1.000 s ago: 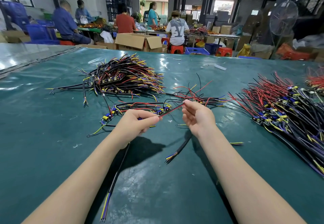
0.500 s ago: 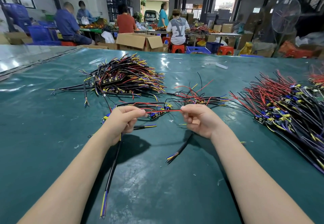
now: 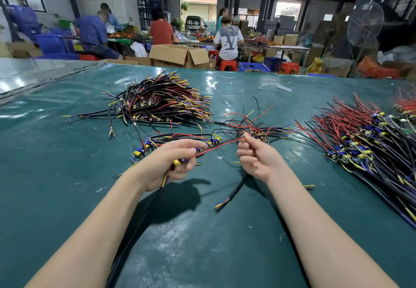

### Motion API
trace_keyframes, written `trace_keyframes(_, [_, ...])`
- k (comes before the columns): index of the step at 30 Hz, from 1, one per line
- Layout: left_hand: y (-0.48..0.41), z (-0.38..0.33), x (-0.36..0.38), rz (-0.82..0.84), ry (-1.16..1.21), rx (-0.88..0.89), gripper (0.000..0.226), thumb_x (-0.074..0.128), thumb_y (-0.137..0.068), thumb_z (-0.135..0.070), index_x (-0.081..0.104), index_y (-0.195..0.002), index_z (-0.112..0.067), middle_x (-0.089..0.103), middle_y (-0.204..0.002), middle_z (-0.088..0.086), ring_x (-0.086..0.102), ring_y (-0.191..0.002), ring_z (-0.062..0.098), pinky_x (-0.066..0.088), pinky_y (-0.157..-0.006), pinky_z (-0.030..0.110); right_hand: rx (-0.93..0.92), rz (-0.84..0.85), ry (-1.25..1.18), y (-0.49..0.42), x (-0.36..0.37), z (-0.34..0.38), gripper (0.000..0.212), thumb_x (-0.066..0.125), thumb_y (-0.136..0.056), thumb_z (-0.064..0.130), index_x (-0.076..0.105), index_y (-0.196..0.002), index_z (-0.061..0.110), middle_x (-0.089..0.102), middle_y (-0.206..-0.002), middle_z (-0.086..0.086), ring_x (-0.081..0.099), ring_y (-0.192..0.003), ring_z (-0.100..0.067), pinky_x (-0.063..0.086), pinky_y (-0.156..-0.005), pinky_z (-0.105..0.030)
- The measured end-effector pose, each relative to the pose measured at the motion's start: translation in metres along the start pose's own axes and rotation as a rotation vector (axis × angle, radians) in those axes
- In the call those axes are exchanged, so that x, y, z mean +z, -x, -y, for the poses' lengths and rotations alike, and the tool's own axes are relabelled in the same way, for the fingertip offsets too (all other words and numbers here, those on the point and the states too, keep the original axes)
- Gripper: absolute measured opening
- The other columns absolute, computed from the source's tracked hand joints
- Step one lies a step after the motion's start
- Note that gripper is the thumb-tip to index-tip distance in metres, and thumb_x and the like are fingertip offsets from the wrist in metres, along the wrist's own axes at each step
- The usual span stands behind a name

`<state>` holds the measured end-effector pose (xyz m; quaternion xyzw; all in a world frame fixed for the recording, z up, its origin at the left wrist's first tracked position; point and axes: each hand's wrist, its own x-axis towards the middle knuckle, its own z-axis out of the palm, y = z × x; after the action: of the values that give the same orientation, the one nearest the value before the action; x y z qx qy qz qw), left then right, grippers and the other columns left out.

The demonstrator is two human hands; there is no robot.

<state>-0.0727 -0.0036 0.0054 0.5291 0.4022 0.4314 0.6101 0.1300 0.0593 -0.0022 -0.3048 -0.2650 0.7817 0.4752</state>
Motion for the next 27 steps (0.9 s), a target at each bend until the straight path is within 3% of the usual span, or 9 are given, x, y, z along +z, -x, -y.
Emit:
trace_keyframes(3, [-0.001, 0.000, 0.001, -0.084, 0.026, -0.074, 0.027, 0.028, -0.092, -0.008, 0.051, -0.106, -0.012, 0.050, -0.050, 0.003, 0.030, -0.037, 0.007, 0.020, -0.033, 0.012, -0.375, -0.315, 0.468, -0.004, 0.009, -0.001, 0.023, 0.049, -0.093, 0.008, 0.053, -0.070, 0.009, 0.051, -0.058, -0.004, 0.046, -0.043, -0.006, 0.037, -0.038, -0.015])
trace_keyframes(5, [-0.004, 0.000, 0.003, -0.140, -0.002, -0.107, 0.030, 0.021, -0.090, -0.003, 0.047, -0.102, -0.013, 0.050, -0.047, 0.004, 0.028, -0.035, 0.008, 0.018, -0.033, 0.011, -0.700, -0.461, 0.948, -0.002, 0.015, -0.002, 0.014, 0.053, -0.090, 0.010, 0.061, -0.078, 0.008, 0.058, -0.077, -0.009, 0.054, -0.071, -0.017, 0.045, -0.066, -0.027])
trace_keyframes(7, [-0.006, 0.001, 0.003, -0.177, -0.043, -0.138, 0.029, 0.020, -0.087, 0.001, 0.044, -0.096, -0.014, 0.049, -0.046, 0.005, 0.026, -0.032, 0.008, 0.017, -0.034, 0.009, -0.972, -0.597, 1.380, 0.004, 0.021, -0.006, 0.012, 0.056, -0.087, 0.013, 0.067, -0.088, 0.008, 0.062, -0.092, -0.010, 0.052, -0.092, -0.028, 0.034, -0.084, -0.035])
trace_keyframes(10, [-0.008, 0.003, 0.004, -0.195, -0.165, -0.185, 0.026, 0.023, -0.087, 0.003, 0.039, -0.092, -0.016, 0.051, -0.045, 0.005, 0.028, -0.031, 0.009, 0.016, -0.034, 0.010, -1.317, -0.570, 1.629, 0.012, 0.033, -0.017, 0.015, 0.057, -0.080, 0.012, 0.070, -0.086, 0.006, 0.064, -0.090, -0.014, 0.056, -0.093, -0.034, 0.029, -0.085, -0.036])
trace_keyframes(12, [-0.009, 0.005, 0.003, -0.194, -0.216, -0.183, 0.023, 0.023, -0.086, 0.003, 0.035, -0.089, -0.016, 0.052, -0.046, 0.006, 0.030, -0.033, 0.009, 0.017, -0.033, 0.011, -1.186, -0.268, 1.791, 0.014, 0.041, -0.024, 0.021, 0.053, -0.086, 0.018, 0.069, -0.084, 0.004, 0.064, -0.088, -0.015, 0.055, -0.091, -0.033, 0.035, -0.083, -0.038])
trace_keyframes(15, [-0.010, 0.007, 0.002, -0.200, -0.275, -0.175, 0.019, 0.026, -0.084, 0.002, 0.032, -0.083, -0.016, 0.053, -0.047, 0.005, 0.031, -0.034, 0.010, 0.019, -0.033, 0.013, -0.643, 0.197, 2.061, 0.013, 0.047, -0.039, 0.034, 0.043, -0.096, 0.030, 0.065, -0.083, 0.007, 0.064, -0.088, -0.014, 0.054, -0.088, -0.030, 0.039, -0.076, -0.038])
trace_keyframes(18, [-0.010, 0.008, -0.001, -0.210, -0.324, -0.174, 0.018, 0.028, -0.082, 0.001, 0.032, -0.081, -0.016, 0.053, -0.046, 0.004, 0.031, -0.034, 0.010, 0.018, -0.035, 0.013, -0.502, 0.298, 1.857, 0.012, 0.047, -0.044, 0.030, 0.050, -0.094, 0.029, 0.066, -0.080, 0.007, 0.063, -0.075, -0.014, 0.050, -0.069, -0.022, 0.037, -0.064, -0.034])
trace_keyframes(21, [-0.008, 0.004, 0.000, -0.163, -0.267, -0.143, 0.015, 0.032, -0.076, -0.001, 0.035, -0.079, -0.016, 0.051, -0.047, 0.007, 0.026, -0.031, 0.009, 0.017, -0.036, 0.008, -0.392, 0.385, 1.502, 0.013, 0.045, -0.035, 0.028, 0.057, -0.090, 0.020, 0.066, -0.068, 0.006, 0.039, -0.044, 0.005, 0.030, -0.043, -0.006, 0.023, -0.045, -0.020])
trace_keyframes(27, [-0.002, -0.007, 0.000, -0.019, -0.179, -0.080, 0.024, 0.035, -0.054, -0.011, 0.038, -0.077, -0.013, 0.047, -0.040, 0.004, 0.020, -0.028, 0.004, 0.016, -0.035, 0.007, -0.189, 0.542, 1.106, 0.016, 0.041, -0.025, 0.030, 0.051, -0.091, 0.005, 0.059, -0.062, 0.010, 0.036, -0.038, 0.012, 0.027, -0.035, -0.003, 0.019, -0.038, -0.013])
